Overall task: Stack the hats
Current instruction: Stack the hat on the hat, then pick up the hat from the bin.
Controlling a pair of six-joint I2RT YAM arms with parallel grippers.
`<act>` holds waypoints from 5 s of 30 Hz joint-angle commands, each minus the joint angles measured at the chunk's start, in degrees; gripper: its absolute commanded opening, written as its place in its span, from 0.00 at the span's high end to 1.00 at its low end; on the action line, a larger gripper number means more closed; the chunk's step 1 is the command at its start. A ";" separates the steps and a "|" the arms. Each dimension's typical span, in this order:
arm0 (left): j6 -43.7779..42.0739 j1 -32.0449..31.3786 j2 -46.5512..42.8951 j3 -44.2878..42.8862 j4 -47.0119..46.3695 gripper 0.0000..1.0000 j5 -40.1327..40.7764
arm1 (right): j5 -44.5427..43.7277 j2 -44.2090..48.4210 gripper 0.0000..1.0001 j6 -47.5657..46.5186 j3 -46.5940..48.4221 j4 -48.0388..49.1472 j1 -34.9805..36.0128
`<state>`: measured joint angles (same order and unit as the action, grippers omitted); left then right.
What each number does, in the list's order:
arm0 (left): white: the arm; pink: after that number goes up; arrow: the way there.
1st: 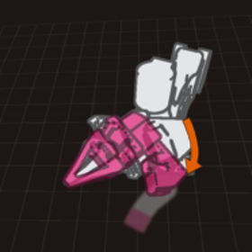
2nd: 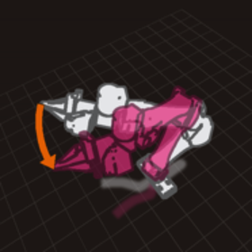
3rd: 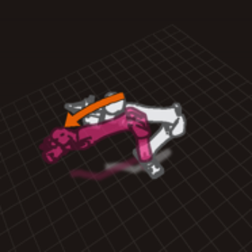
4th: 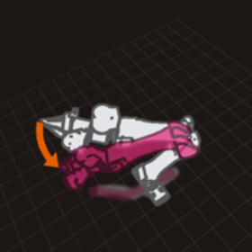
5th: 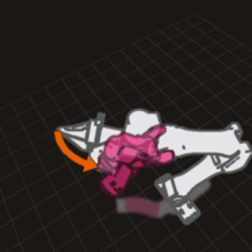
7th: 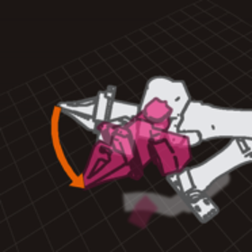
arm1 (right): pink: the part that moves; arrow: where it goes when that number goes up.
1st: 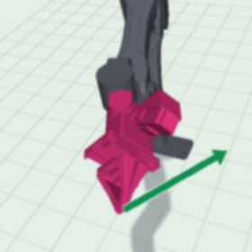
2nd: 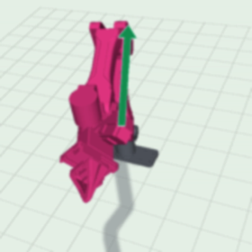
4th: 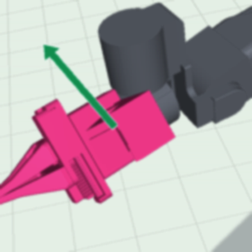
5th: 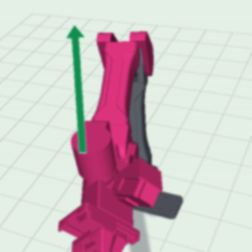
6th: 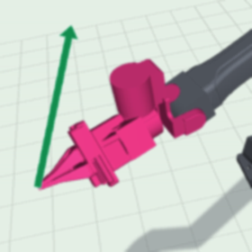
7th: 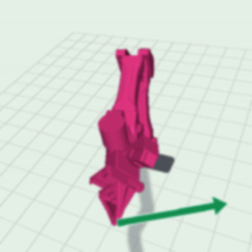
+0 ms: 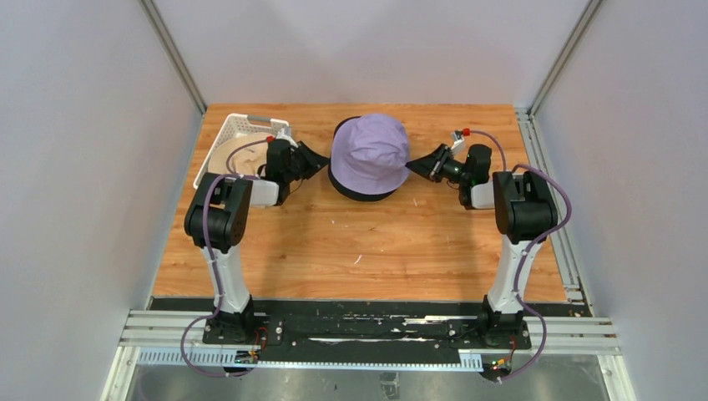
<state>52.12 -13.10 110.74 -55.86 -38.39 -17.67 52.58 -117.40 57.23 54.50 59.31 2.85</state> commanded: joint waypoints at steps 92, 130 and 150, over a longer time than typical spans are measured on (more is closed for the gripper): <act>-42.52 -0.66 -18.60 -9.74 56.36 0.42 53.00 | -22.69 46.86 0.22 -36.83 7.91 -57.61 10.58; -36.66 1.77 -43.09 -30.89 57.98 1.00 33.14 | -22.58 46.29 0.23 -36.14 6.94 -55.84 10.54; 2.18 1.57 -27.82 -46.49 21.04 1.00 -8.49 | -19.03 49.62 0.23 -32.88 3.31 -53.48 2.04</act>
<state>46.28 -11.60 78.91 -97.45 -4.78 -19.81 31.18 -69.12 22.61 59.13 3.20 6.94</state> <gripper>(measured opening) 0.027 0.766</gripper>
